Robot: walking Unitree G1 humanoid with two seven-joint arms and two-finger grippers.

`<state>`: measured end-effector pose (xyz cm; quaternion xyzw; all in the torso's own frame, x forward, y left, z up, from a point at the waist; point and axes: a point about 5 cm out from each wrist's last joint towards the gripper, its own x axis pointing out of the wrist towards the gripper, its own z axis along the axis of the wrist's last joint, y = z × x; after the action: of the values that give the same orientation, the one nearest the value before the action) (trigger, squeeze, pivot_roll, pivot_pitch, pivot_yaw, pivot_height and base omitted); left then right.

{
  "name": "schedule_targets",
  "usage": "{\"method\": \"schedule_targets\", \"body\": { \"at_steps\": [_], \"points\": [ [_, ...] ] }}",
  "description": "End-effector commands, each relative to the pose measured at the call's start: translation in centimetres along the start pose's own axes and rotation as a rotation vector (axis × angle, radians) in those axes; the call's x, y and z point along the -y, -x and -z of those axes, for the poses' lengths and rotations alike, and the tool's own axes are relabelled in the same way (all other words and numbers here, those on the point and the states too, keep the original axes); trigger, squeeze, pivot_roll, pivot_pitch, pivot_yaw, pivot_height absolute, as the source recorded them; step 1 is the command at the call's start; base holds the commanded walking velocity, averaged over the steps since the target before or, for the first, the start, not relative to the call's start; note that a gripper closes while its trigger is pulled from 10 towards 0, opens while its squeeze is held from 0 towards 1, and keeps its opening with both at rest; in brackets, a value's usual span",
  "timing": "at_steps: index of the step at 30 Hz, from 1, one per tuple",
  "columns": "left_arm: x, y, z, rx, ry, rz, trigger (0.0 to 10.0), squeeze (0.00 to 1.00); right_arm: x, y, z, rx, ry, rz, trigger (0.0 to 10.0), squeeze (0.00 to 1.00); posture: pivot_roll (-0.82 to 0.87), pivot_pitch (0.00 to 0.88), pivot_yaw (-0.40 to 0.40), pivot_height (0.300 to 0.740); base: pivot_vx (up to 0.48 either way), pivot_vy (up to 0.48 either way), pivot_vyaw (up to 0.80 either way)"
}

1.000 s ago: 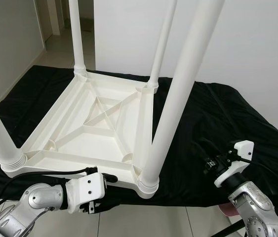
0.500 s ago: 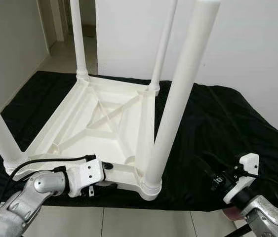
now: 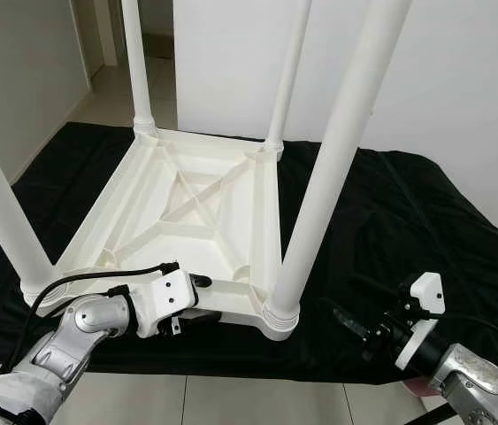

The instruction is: Building children table

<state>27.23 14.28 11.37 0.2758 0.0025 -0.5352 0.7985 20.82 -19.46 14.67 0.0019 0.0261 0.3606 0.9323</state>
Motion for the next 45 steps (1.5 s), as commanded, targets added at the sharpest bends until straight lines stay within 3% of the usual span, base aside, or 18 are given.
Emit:
{"method": "schedule_targets", "body": {
  "at_steps": [1, 4, 7, 12, 18, 30, 36, 42, 44, 45],
  "points": [
    [-1.1, 0.4, -0.5, 0.027, 0.019, -0.140, 10.0, 0.00, -0.2, 0.0, 0.0, -0.018, 0.008, -0.051, 10.0, 0.00, -0.01, 0.000, -0.074, 0.740, 0.000, 0.000, 0.00],
    [-0.6, 0.5, -1.7, 0.094, 0.070, -0.149, 10.0, 0.00, -0.2, -0.6, -0.2, -0.025, 0.019, -0.115, 10.0, 0.00, 0.00, 0.000, -0.079, 0.740, 0.000, 0.000, 0.00],
    [0.4, 0.3, -3.4, 0.194, 0.187, -0.168, 10.0, 0.00, 0.1, -1.5, -0.2, -0.031, 0.046, -0.161, 10.0, 0.00, 0.01, 0.000, -0.082, 0.740, 0.000, 0.000, 0.00],
    [1.2, 0.3, -4.3, 0.232, 0.200, -0.176, 10.0, 0.00, 0.2, -2.0, -0.1, -0.041, 0.065, -0.201, 10.0, 0.00, 0.02, 0.000, -0.083, 0.740, 0.000, 0.000, 0.00],
    [1.5, 0.1, -6.9, 0.304, 0.257, -0.195, 10.0, 0.00, 0.4, -4.1, 0.1, -0.036, 0.095, -0.239, 10.0, 0.00, 0.04, 0.000, -0.097, 0.740, 0.000, 0.000, 0.00],
    [1.6, -0.2, -9.4, 0.306, 0.380, -0.182, 10.0, 0.00, 0.5, -7.6, 0.4, -0.004, 0.130, -0.254, 10.0, 0.00, 0.03, 0.000, -0.084, 0.740, 0.000, 0.000, 0.00],
    [2.7, -0.4, -9.6, 0.284, 0.434, -0.100, 10.0, 0.00, 0.4, -8.4, 0.6, -0.001, 0.119, -0.284, 10.0, 0.00, 0.03, 0.000, -0.086, 0.740, 0.000, 0.000, 0.00],
    [3.1, -0.7, -9.6, 0.258, 0.438, -0.105, 10.0, 0.00, 0.0, -9.0, 0.9, -0.003, 0.117, -0.300, 10.0, 0.00, 0.04, 0.000, -0.096, 0.740, 0.000, 0.000, 0.00],
    [2.9, -0.8, -9.7, 0.255, 0.455, -0.115, 10.0, 0.00, -0.4, -9.2, 1.1, -0.001, 0.117, -0.314, 9.8, 0.00, 0.04, 0.000, -0.098, 0.740, 0.000, 0.000, 0.00],
    [3.0, -0.8, -9.5, 0.241, 0.471, -0.115, 10.0, 0.00, -0.5, -9.5, 1.2, 0.001, 0.105, -0.316, 7.3, 0.00, 0.04, 0.000, -0.102, 0.740, 0.000, 0.000, 0.00]
  ]
}}
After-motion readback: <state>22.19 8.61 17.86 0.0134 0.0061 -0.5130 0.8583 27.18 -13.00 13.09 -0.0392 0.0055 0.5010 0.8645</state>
